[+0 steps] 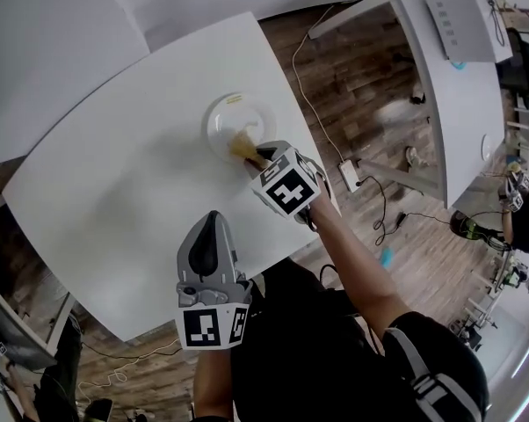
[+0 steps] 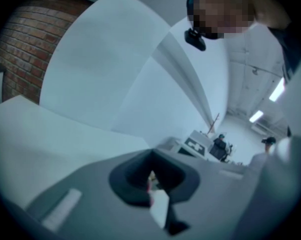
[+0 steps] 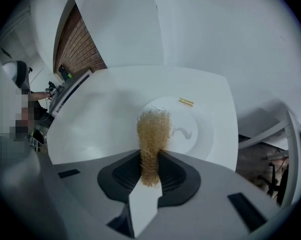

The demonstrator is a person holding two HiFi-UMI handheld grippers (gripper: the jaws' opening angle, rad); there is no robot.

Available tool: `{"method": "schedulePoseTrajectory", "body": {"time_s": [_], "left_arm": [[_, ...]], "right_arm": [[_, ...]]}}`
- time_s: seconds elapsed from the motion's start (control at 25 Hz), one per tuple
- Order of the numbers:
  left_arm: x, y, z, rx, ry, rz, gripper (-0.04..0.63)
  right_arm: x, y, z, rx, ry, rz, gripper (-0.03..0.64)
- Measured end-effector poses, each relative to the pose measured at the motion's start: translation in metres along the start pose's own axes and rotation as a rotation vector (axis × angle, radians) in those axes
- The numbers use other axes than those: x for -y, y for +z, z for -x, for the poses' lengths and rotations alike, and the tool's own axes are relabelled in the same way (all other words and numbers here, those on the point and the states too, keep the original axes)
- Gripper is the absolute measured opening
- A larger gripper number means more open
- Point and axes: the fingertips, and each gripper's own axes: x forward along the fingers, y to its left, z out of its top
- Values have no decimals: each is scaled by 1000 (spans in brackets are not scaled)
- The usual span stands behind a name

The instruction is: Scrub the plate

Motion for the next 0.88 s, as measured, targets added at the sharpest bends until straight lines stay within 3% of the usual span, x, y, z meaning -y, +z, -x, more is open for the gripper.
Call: {"method": "schedulePoseTrajectory", "body": {"time_s": [0.36, 0.88], "left_arm": [[13, 2, 7, 12, -16, -20, -3], [57, 29, 24, 57, -55, -115, -3]], "right_arm": [[-15, -9, 15, 63, 44, -29, 74], [-26, -2, 109, 433, -24, -112, 74]]}}
